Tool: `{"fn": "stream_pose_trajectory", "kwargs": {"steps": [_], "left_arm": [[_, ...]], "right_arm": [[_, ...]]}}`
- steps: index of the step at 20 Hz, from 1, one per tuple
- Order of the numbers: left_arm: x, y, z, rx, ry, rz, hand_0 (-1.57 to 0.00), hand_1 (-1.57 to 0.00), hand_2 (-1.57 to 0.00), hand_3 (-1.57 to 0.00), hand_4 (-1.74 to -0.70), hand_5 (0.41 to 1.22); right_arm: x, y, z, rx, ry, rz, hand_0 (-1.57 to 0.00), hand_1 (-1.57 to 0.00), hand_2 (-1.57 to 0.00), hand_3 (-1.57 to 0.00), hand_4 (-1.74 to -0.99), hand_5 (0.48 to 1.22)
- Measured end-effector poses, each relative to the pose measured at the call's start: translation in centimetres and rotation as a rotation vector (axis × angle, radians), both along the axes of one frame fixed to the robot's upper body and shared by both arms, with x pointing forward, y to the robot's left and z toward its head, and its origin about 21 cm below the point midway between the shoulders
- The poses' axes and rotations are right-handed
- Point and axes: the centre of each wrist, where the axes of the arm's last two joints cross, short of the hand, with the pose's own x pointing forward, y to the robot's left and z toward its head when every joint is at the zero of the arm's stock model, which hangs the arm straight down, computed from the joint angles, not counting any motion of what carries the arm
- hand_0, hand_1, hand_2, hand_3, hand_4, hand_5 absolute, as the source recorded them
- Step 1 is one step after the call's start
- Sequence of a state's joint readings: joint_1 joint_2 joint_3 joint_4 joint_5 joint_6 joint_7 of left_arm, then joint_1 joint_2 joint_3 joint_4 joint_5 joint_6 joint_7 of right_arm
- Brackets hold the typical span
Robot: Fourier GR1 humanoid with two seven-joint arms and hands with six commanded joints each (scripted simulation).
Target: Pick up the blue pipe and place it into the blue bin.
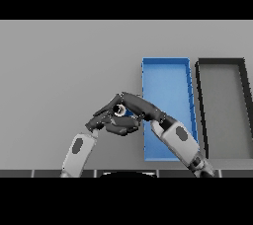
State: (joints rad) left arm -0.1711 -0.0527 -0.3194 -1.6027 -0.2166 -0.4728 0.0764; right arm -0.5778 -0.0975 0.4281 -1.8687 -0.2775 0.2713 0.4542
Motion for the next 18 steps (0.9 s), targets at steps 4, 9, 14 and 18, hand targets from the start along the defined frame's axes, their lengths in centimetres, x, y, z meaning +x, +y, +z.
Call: {"fn": "stream_pose_trajectory", "kwargs": {"steps": [4, 9, 14, 18], "left_arm": [[-0.2, -0.2, -0.5, 0.01, 0.014, -0.011, -0.01, -0.01, -0.01, -0.01, -0.91, 0.456], [-0.1, -0.5, -0.1, 0.003, 0.02, -0.005, 0.0, 0.0, 0.0, 0.0, -0.91, 0.435], [-0.2, -0.1, -0.2, 0.034, 0.02, 0.01, 0.0, 0.0, 0.0, 0.0, -0.89, 0.425], [-0.1, 0.2, 0.2, 0.018, 0.015, 0.003, 0.0, 0.0, 0.0, 0.0, -0.88, 0.411]], "right_arm": [[0.1, -0.5, 3.7, 0.089, 0.043, 0.006, -1.57, -1.57, -1.57, -1.57, -1.741, 1.221], [2.4, -1.9, 10.0, 0.185, 0.009, 0.038, -1.57, -1.57, -1.57, -1.57, -1.741, 1.221], [5.1, -5.6, 15.3, 0.237, -0.094, -0.239, -1.57, -1.57, -1.57, -1.57, -1.741, 1.221], [7.8, -9.2, 15.0, 0.214, -0.056, -0.415, -1.57, -1.57, -1.57, -1.57, -1.741, 1.221]]}}
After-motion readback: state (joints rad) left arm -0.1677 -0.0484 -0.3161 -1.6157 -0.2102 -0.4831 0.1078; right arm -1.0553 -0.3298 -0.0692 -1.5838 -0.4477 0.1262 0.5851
